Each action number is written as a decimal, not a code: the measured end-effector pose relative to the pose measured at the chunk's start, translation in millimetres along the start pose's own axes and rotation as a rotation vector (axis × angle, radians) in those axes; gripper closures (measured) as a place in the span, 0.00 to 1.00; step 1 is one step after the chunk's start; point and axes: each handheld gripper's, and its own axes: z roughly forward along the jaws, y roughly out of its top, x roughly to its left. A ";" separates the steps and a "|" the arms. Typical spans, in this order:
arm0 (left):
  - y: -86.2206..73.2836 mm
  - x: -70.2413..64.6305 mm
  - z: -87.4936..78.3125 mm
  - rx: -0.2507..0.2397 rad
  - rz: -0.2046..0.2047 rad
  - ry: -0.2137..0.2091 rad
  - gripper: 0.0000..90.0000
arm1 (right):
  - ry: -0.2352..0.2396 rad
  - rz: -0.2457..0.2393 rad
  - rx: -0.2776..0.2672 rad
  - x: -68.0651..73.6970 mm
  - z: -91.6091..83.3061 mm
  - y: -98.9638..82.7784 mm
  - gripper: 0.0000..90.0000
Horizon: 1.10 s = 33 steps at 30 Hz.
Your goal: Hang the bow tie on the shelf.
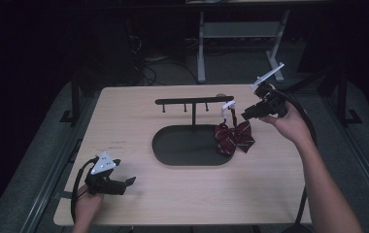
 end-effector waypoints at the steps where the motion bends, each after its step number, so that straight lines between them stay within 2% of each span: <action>1: 0.0 0.0 0.0 0.000 0.001 0.000 0.15 | 0.001 0.000 0.000 -0.1 0.2 -0.7 0.77; 19: 0.0 0.1 -0.2 -0.001 0.001 0.002 0.15 | 0.007 0.011 -0.001 -2.9 1.5 -15.8 0.73; 33: 0.0 -0.2 -0.2 0.001 0.002 0.001 0.15 | 0.024 0.055 0.005 -8.1 8.8 -36.2 0.70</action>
